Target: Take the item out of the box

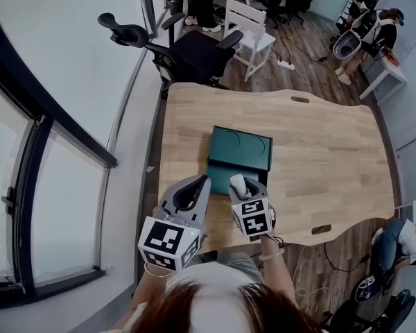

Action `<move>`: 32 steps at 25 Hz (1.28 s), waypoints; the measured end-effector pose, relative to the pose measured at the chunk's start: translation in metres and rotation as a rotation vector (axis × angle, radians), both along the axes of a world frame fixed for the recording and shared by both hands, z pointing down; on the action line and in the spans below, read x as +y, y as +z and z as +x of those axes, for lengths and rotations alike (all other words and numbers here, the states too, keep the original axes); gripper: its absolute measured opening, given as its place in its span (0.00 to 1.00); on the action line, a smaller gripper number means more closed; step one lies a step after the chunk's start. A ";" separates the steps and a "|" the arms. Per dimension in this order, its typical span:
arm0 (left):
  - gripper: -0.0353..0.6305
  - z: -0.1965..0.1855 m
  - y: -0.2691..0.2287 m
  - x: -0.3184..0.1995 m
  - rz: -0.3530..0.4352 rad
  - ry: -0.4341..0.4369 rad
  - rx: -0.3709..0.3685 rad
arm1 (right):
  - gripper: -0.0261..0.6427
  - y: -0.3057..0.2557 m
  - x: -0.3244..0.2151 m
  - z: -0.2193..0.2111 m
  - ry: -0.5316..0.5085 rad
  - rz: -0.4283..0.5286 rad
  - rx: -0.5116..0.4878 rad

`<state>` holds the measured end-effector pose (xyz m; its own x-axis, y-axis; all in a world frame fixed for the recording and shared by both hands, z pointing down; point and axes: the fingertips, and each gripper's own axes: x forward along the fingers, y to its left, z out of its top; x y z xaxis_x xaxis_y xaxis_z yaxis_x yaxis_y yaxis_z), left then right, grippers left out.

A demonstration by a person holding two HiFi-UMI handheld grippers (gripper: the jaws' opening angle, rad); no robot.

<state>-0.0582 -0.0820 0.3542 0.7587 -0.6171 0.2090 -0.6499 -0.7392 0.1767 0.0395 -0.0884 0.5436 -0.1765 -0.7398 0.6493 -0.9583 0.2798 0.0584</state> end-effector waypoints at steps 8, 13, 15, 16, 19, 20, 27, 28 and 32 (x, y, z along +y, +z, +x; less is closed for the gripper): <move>0.06 0.008 0.002 0.010 0.007 0.042 0.006 | 0.33 -0.023 0.013 0.002 0.043 0.069 -0.032; 0.06 0.016 0.003 0.019 0.009 0.053 -0.004 | 0.33 -0.040 0.022 0.007 0.056 0.115 -0.052; 0.06 0.018 0.003 0.024 0.009 0.051 -0.006 | 0.33 -0.045 0.026 0.009 0.056 0.127 -0.057; 0.06 0.019 0.004 0.027 0.009 0.048 -0.007 | 0.33 -0.047 0.029 0.010 0.055 0.134 -0.061; 0.06 0.021 0.004 0.035 0.009 0.035 -0.009 | 0.33 -0.055 0.038 0.011 0.048 0.154 -0.076; 0.06 0.022 0.004 0.038 0.009 0.030 -0.011 | 0.33 -0.058 0.041 0.012 0.044 0.159 -0.082; 0.06 0.031 -0.001 0.064 0.019 -0.002 -0.014 | 0.33 -0.076 0.066 0.017 0.013 0.193 -0.103; 0.06 0.032 -0.002 0.068 0.020 -0.008 -0.015 | 0.33 -0.078 0.070 0.017 0.008 0.198 -0.106; 0.06 0.032 -0.003 0.081 0.026 -0.034 -0.016 | 0.33 -0.085 0.083 0.016 -0.017 0.211 -0.116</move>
<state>-0.0264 -0.0006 0.3514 0.7340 -0.6477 0.2042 -0.6771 -0.7211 0.1468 0.0557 -0.0050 0.4590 -0.2543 -0.8534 0.4550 -0.9572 0.2892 0.0075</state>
